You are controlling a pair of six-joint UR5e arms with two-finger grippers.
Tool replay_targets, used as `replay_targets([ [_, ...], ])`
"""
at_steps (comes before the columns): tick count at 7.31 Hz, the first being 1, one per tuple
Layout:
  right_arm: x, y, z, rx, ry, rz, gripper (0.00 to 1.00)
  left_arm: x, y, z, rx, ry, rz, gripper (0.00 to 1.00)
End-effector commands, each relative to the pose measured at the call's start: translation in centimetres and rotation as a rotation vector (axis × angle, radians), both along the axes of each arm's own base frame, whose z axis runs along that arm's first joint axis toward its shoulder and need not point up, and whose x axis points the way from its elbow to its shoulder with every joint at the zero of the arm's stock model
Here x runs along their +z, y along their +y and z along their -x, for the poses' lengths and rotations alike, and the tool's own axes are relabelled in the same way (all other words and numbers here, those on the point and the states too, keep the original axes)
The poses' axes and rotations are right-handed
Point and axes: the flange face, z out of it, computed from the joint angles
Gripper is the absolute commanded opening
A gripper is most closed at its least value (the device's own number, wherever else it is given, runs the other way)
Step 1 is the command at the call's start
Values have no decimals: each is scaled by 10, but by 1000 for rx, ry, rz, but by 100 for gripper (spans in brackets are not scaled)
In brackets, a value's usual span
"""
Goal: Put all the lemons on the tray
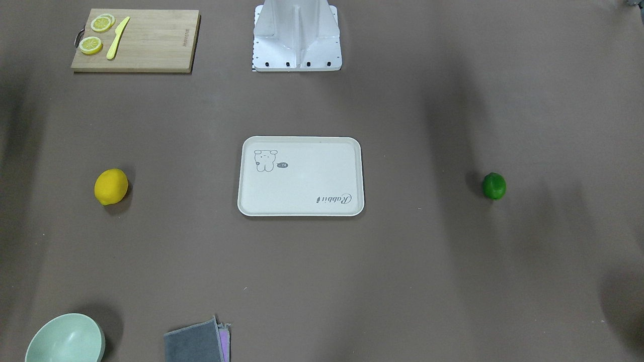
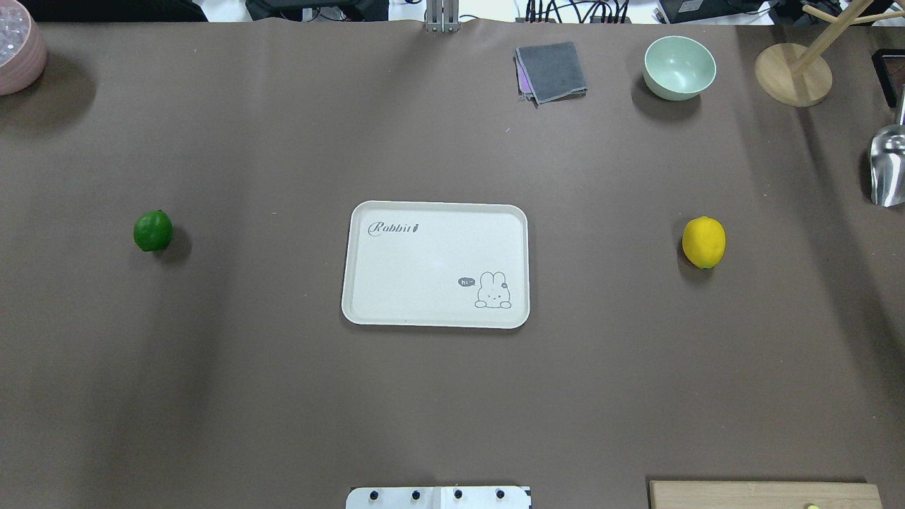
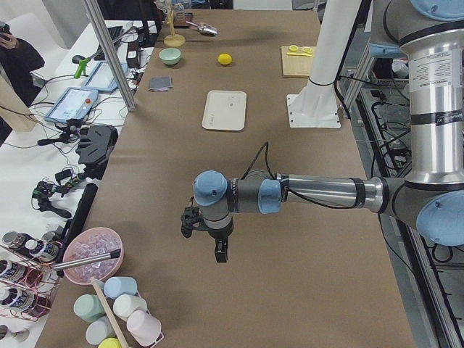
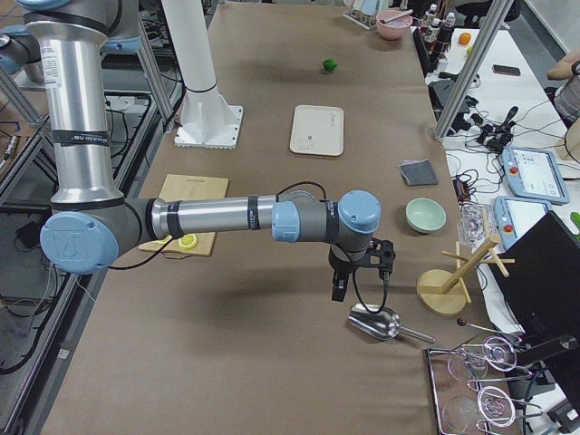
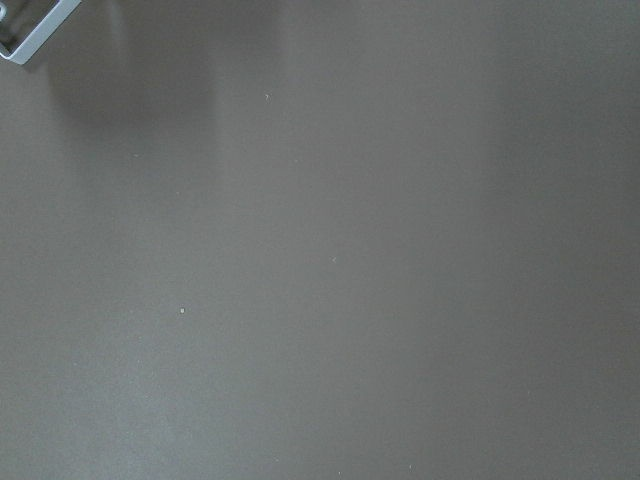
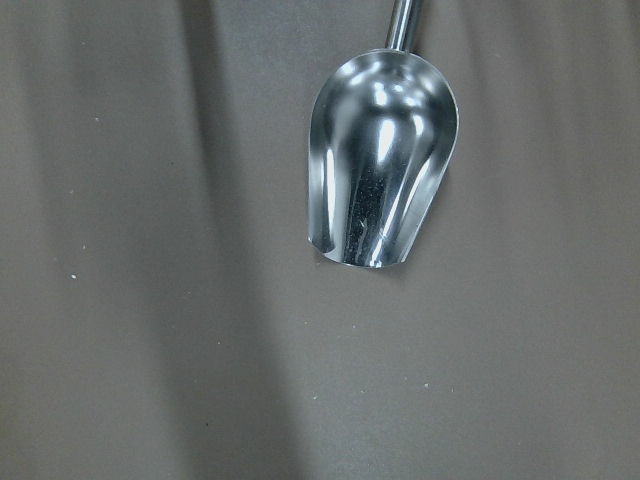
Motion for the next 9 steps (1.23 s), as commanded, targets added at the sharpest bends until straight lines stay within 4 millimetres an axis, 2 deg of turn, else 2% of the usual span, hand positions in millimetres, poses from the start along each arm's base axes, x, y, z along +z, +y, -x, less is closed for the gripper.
replay_targets([
  [1, 1, 1, 0, 1, -5, 3, 99, -2, -1, 0, 0, 0, -4, 98],
  [2, 1, 1, 0, 1, -5, 3, 99, -3, 2, 3, -8, 2, 0, 98],
  [4, 1, 1, 1, 1, -12, 5, 99, 10, 0, 1, -4, 2, 20, 98],
  [6, -6, -3, 3, 10, -14, 6, 99, 4, -5, 0, -4, 3, 6, 98],
  [7, -13, -8, 16, 14, -47, 26, 99, -1, -14, -3, -26, 1, 14, 98],
  [8, -21, -14, 33, 1, -54, 29, 99, -28, -45, -27, -43, 1, 23, 98],
  [9, -32, -24, 56, -27, -55, 24, 99, -38, -50, -44, -58, 33, 48, 98],
])
